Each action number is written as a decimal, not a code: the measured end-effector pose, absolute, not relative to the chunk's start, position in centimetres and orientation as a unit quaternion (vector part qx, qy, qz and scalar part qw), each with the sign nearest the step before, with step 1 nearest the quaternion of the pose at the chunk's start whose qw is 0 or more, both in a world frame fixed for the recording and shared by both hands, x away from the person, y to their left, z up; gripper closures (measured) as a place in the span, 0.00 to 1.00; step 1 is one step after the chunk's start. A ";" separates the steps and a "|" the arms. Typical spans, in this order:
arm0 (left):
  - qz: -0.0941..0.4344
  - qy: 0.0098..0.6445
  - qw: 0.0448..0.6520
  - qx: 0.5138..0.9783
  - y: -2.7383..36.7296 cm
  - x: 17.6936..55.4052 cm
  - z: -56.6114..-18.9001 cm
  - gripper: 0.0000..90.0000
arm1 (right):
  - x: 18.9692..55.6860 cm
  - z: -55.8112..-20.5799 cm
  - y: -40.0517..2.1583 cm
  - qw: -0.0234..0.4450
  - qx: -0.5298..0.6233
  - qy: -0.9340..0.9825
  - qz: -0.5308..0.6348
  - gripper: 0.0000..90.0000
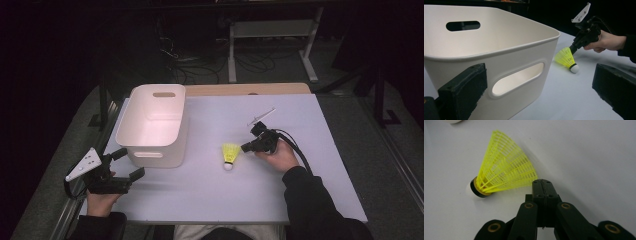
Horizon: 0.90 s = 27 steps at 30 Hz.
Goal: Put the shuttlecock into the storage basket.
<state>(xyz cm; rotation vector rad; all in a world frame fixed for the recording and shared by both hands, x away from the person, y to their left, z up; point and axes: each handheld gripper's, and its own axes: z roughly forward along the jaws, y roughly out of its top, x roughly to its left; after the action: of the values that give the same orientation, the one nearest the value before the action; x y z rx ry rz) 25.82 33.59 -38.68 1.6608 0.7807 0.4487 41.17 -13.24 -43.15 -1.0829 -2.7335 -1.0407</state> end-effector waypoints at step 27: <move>0.191 0.334 0.587 0.712 33.6 25.8 -38.7 0.00 | 41.3 -43.6 -11.1 0.021 -0.338 -0.874 -0.350 0.99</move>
<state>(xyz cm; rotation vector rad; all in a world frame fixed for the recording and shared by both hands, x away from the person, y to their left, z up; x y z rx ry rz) 25.85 33.59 -38.68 1.6604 0.7782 0.4444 41.33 -11.09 -43.56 -1.0471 -2.7089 -1.0850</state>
